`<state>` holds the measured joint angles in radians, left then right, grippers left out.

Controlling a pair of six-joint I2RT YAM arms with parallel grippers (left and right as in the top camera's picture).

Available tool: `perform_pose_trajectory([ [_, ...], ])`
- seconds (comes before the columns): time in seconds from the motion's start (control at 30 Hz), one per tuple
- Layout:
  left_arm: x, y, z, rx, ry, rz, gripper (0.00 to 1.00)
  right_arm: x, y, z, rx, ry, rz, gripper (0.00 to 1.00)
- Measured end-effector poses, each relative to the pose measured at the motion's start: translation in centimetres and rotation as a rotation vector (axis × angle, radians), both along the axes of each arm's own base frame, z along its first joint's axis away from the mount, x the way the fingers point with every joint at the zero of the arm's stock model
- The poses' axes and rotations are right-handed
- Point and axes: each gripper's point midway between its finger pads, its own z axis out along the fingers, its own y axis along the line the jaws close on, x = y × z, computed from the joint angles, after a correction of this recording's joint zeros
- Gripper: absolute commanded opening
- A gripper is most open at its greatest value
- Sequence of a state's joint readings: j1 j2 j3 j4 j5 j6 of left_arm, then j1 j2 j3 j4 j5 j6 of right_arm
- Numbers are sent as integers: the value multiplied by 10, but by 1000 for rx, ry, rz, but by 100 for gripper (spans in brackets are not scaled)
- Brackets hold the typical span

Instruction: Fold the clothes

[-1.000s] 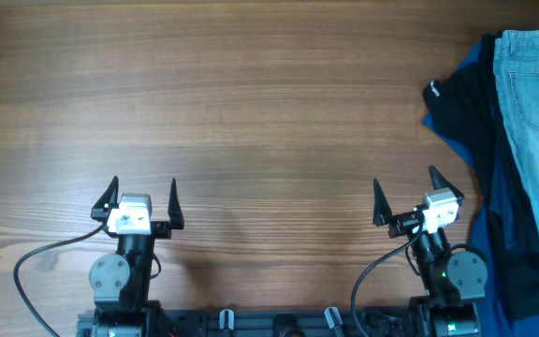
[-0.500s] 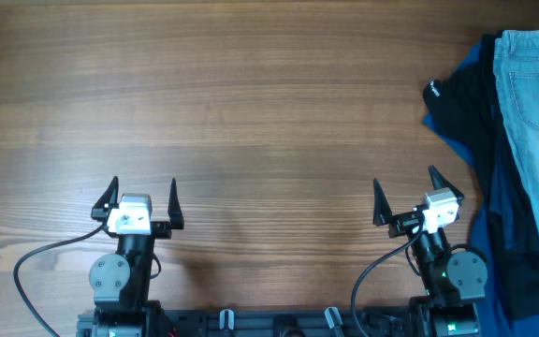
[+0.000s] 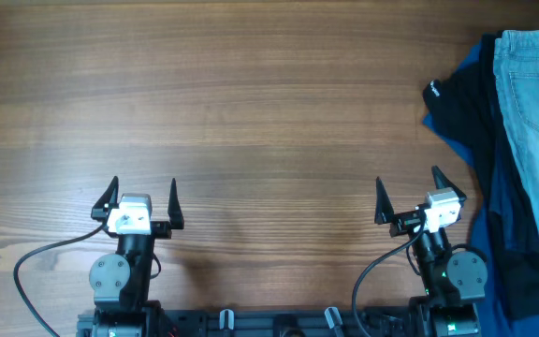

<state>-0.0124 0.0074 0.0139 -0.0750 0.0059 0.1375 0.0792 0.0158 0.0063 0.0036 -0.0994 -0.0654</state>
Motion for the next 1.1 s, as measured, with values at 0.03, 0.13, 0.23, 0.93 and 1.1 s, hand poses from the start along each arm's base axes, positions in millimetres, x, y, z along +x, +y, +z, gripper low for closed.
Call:
perform_pose_trajectory([
  [0.03,0,0,0,0,0,0,100,0,0,0,9,2,0,100],
  [0.13,0,0,0,0,0,0,100,-1,0,4,42,3,1,100],
  [0.23,0,0,0,0,0,0,100,-9,1,36,100,-7,10,100],
  [0.93,0,0,-1,0,2,0,100,30,-21,272,89,62,-139,100],
  [1.1,0,0,-1,0,2,0,100,80,-34,295,12,148,-240,100],
])
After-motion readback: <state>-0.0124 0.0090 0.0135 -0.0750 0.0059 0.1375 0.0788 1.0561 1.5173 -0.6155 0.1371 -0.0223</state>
